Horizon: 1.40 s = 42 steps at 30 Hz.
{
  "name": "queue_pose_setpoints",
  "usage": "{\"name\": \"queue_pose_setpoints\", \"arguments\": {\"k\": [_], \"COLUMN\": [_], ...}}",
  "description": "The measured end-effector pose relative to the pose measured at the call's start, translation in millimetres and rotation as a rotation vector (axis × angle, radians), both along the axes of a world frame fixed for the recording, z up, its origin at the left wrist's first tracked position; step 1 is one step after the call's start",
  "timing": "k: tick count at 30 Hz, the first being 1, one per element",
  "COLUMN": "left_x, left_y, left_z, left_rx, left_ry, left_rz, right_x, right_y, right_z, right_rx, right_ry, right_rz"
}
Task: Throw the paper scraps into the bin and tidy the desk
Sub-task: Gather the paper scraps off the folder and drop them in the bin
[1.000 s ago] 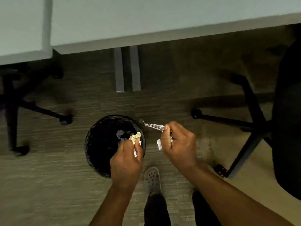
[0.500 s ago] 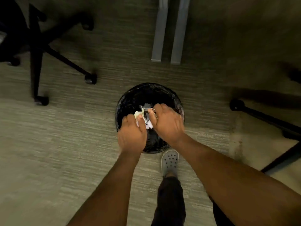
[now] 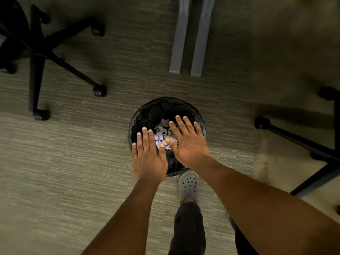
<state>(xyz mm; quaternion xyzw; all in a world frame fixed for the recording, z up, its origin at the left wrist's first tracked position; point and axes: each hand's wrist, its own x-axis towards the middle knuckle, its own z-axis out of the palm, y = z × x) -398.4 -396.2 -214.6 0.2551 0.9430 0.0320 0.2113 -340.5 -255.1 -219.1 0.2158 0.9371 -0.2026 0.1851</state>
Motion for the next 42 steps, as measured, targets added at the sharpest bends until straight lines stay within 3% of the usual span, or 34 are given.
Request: {"name": "queue_pose_setpoints", "arguments": {"k": [10,21,32,42], "left_x": [22.7,67.1,189.4,321.5], "left_y": [17.5,135.8,282.0,383.6], "left_z": [33.5,121.8,207.9,206.4], "left_rx": [0.048,0.194,0.419,0.466], "left_ry": [0.020,0.024,-0.095,-0.214], "left_rz": [-0.097,-0.371,-0.726,-0.994], "right_x": [42.8,119.6,270.9,451.1], "right_y": [17.6,108.5,209.9,285.5], "right_z": [40.0,130.8,229.1,223.2], "right_rx": [-0.043,-0.039,0.120,0.360], "right_ry": [0.052,0.201,0.516,0.509], "right_rz": [-0.117,-0.392,-0.827,-1.149]}}
